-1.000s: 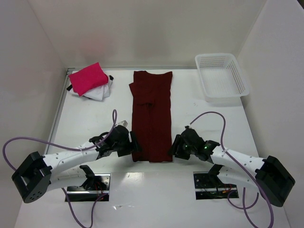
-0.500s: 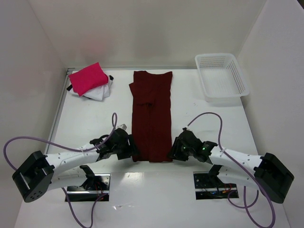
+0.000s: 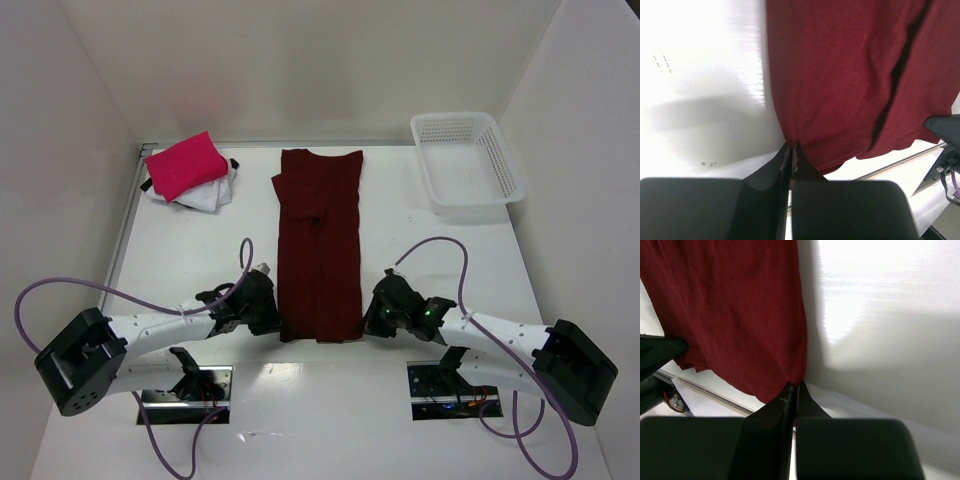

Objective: Fold and stack the t-shirts
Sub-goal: Grab the bottom of the folded rectangular tshirt with both arms, then fold the folded rectangular tshirt in 1/3 of the way, then grab one side of the 2/3 rectangular tshirt with both arms

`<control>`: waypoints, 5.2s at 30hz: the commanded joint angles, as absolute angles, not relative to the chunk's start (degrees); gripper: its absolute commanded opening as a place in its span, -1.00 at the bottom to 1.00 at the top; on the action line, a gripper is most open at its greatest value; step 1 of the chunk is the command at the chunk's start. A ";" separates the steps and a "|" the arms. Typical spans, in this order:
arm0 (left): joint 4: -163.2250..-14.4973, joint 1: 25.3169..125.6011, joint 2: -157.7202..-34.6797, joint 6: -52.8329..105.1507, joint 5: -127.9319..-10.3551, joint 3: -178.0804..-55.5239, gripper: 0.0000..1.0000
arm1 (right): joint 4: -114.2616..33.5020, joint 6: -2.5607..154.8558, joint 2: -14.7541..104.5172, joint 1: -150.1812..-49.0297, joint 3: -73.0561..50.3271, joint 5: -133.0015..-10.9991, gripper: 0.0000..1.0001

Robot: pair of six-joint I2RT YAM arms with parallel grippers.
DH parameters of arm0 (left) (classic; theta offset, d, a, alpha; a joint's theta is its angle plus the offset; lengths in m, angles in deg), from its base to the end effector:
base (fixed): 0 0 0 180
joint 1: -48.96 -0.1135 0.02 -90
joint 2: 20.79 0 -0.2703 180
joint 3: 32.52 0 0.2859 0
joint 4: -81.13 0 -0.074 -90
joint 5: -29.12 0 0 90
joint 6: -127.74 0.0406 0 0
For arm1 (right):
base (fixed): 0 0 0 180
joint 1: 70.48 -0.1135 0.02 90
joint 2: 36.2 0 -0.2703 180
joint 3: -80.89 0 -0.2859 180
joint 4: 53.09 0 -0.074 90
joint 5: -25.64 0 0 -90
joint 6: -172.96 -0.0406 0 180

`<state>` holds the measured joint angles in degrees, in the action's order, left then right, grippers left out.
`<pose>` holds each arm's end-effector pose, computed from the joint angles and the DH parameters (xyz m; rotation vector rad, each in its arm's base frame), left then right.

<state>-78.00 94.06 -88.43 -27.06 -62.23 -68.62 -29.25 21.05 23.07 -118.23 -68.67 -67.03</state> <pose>0.1622 -0.1641 0.1231 -0.4480 2.6433 -0.7651 0.1343 0.1507 0.1169 0.3113 2.6787 0.7808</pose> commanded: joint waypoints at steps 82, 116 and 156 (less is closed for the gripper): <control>-73.57 65.04 -114.70 7.70 -80.88 -103.35 0.91 | -34.65 48.68 50.78 -91.92 -37.38 -69.11 0.56; -78.14 67.59 -125.38 5.39 -81.18 -104.75 0.03 | -41.06 46.40 60.30 -95.44 -37.78 -69.02 -0.17; -55.95 75.33 -74.40 -6.25 -70.37 -86.64 -1.00 | -22.70 31.46 15.42 -113.28 -54.33 -56.45 -1.00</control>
